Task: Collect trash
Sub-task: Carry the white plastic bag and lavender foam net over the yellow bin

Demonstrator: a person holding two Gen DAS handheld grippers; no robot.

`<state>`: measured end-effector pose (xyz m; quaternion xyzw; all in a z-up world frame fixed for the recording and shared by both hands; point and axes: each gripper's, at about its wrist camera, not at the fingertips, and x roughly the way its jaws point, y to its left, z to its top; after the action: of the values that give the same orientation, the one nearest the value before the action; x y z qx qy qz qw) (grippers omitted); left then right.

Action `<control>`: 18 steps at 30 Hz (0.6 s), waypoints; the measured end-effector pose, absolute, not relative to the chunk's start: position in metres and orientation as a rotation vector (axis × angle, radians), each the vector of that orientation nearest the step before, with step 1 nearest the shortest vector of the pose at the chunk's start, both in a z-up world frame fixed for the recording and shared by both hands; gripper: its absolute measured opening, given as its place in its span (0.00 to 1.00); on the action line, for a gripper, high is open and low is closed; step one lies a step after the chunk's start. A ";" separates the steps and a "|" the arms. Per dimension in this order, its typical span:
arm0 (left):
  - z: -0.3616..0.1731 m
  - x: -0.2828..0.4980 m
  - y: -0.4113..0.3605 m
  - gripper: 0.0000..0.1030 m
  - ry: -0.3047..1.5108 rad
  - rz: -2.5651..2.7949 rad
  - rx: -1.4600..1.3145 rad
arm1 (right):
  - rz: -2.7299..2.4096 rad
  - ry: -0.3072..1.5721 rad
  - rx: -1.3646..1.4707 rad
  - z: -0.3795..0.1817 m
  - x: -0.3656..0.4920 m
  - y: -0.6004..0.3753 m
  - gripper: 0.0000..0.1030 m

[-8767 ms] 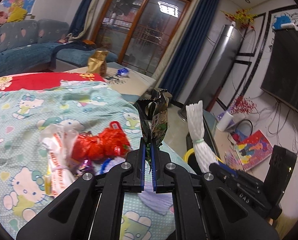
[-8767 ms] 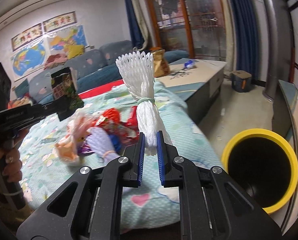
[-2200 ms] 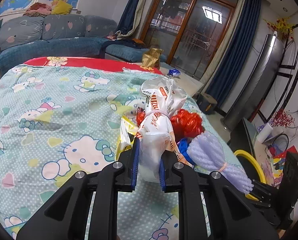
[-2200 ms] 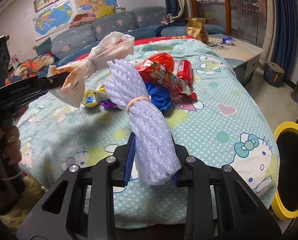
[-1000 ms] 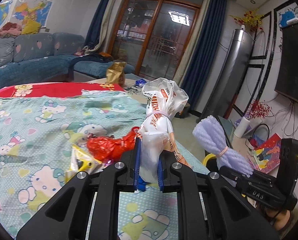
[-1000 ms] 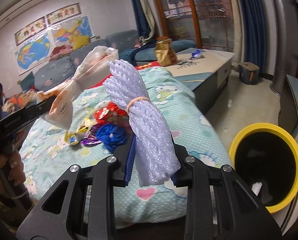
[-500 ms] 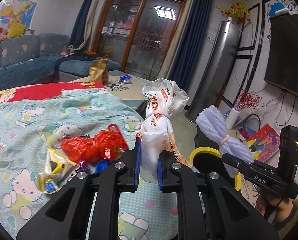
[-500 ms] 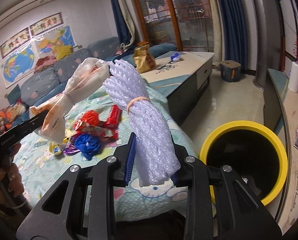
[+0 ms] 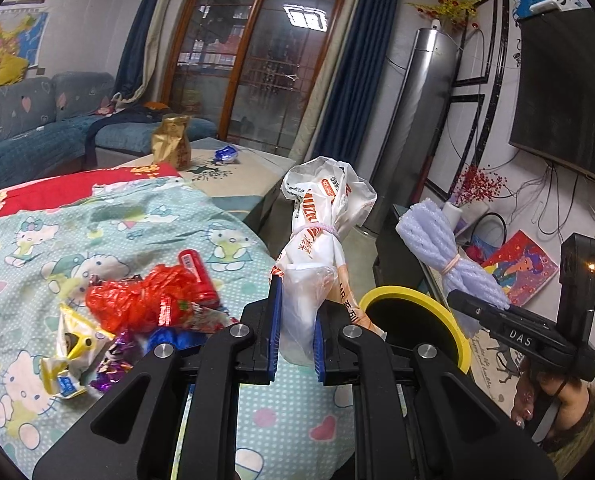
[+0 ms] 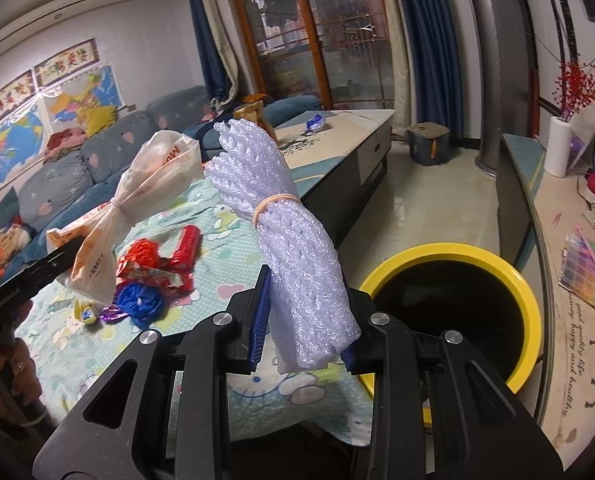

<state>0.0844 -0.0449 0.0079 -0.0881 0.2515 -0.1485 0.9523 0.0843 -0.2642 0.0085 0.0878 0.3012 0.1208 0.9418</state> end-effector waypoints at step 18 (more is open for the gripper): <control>0.000 0.094 -0.090 0.13 0.534 -0.389 -0.132 | 0.100 0.605 0.189 0.000 0.091 -0.311 0.22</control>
<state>0.0940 -0.0903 -0.0001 -0.0649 0.2619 -0.1910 0.9438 0.0911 -0.3111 -0.0002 0.0931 0.2973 0.0490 0.9490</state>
